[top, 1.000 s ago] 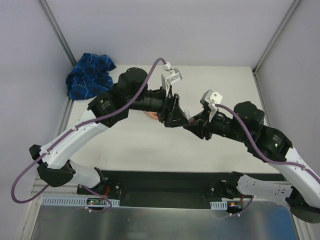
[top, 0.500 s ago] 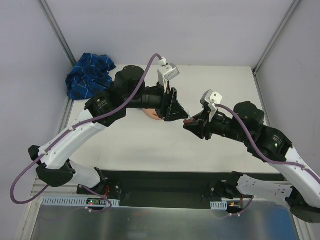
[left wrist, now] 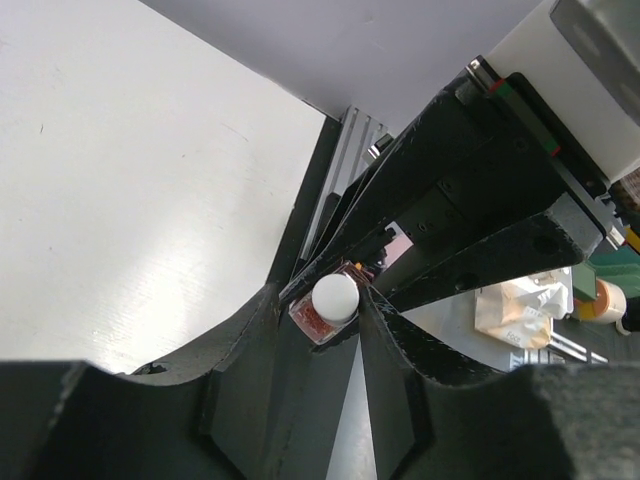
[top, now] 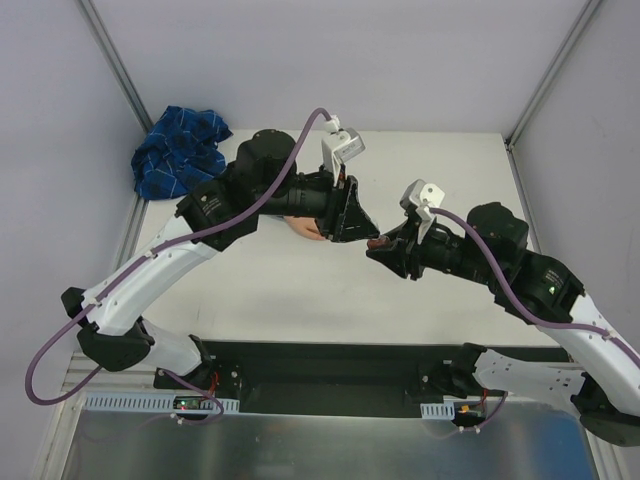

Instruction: Paint the nails

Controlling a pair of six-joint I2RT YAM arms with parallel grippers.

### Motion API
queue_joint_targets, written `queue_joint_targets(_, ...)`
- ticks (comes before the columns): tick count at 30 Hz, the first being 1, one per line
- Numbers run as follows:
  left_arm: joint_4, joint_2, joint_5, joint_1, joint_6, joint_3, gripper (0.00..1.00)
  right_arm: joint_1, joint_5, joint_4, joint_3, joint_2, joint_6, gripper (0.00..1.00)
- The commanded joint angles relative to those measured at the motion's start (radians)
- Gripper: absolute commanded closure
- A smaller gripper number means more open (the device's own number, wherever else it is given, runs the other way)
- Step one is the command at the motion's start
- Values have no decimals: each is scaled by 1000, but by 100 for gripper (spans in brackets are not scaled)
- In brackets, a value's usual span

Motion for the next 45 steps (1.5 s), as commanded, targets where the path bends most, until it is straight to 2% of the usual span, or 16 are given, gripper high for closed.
queue_joint_targets(1, 21, 5, 35, 7, -2, 53, 67, -5, -13, 49, 10, 0, -6, 100)
queue_joint_targets(4, 21, 8, 33, 7, -2, 59, 75, -3, -10, 50, 8, 1, -6, 100)
queue_joint_targets(7, 19, 3, 18, 9, -2, 56, 88, -5, 0, 50, 5, 1, -6, 100)
queue_joint_targets(8, 18, 0, 13, 9, -1, 54, 97, -3, 1, 50, 2, 0, -6, 100)
queue_joint_targets(9, 19, 0, 6, 9, -1, 53, 100, -5, 6, 50, 2, 0, -6, 100)
queue_joint_targets(19, 21, -37, -102, 7, -22, 33, 100, -3, 53, 90, -47, -35, -4, 100)
queue_joint_targets(45, 36, -33, -100, 13, -19, 28, 100, -5, 12, 109, -61, -57, -6, 100)
